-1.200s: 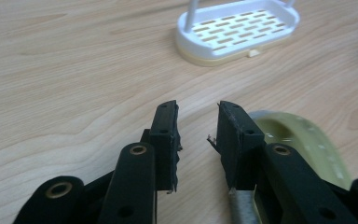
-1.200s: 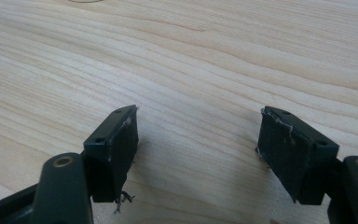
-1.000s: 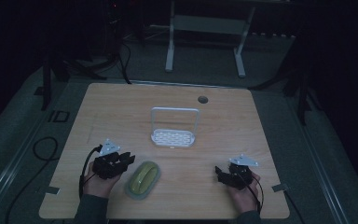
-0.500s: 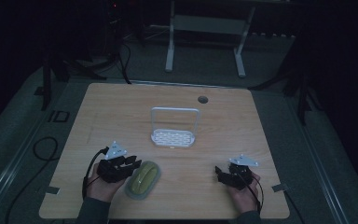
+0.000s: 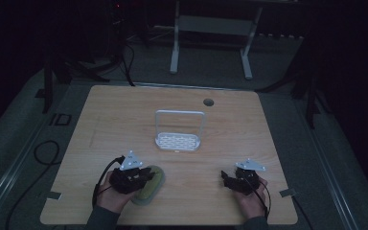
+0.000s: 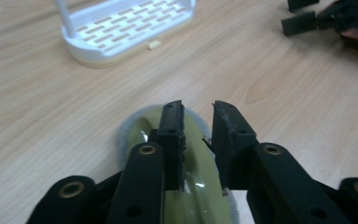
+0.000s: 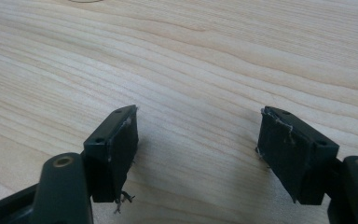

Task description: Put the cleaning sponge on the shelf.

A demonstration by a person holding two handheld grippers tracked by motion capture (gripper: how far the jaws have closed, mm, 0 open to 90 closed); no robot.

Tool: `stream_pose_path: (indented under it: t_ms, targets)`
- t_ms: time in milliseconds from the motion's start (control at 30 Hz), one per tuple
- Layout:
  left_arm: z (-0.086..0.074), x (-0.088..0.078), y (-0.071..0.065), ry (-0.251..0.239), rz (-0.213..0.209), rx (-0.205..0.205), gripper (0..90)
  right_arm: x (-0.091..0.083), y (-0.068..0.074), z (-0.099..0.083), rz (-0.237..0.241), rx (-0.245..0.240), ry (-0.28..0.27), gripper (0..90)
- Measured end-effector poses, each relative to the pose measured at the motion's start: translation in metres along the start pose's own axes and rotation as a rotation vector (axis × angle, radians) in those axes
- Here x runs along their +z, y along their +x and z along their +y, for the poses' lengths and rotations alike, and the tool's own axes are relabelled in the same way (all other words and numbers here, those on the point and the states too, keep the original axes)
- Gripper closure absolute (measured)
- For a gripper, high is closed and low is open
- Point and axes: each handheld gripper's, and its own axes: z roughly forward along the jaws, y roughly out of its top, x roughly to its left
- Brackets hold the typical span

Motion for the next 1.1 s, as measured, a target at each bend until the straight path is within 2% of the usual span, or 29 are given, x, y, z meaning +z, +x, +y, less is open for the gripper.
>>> stream_pose_path:
  t_ms: [267, 400, 767, 1100]
  targets:
    - [-0.002, 0.008, -0.008, 0.072, -0.008, 0.033, 88.4, 0.000, 0.000, 0.000, 0.000, 0.000, 0.000, 28.2]
    - [-0.005, 0.011, -0.009, 0.103, -0.005, 0.042, 89.6, 0.000, 0.000, 0.000, 0.000, 0.000, 0.000, 28.2]
    - [-0.009, 0.012, -0.006, 0.128, 0.020, 0.050, 89.8, 0.000, 0.000, 0.000, 0.000, 0.000, 0.000, 28.2]
    - [-0.011, 0.012, 0.001, 0.122, 0.034, 0.037, 89.8, 0.000, 0.000, 0.000, 0.000, 0.000, 0.000, 28.2]
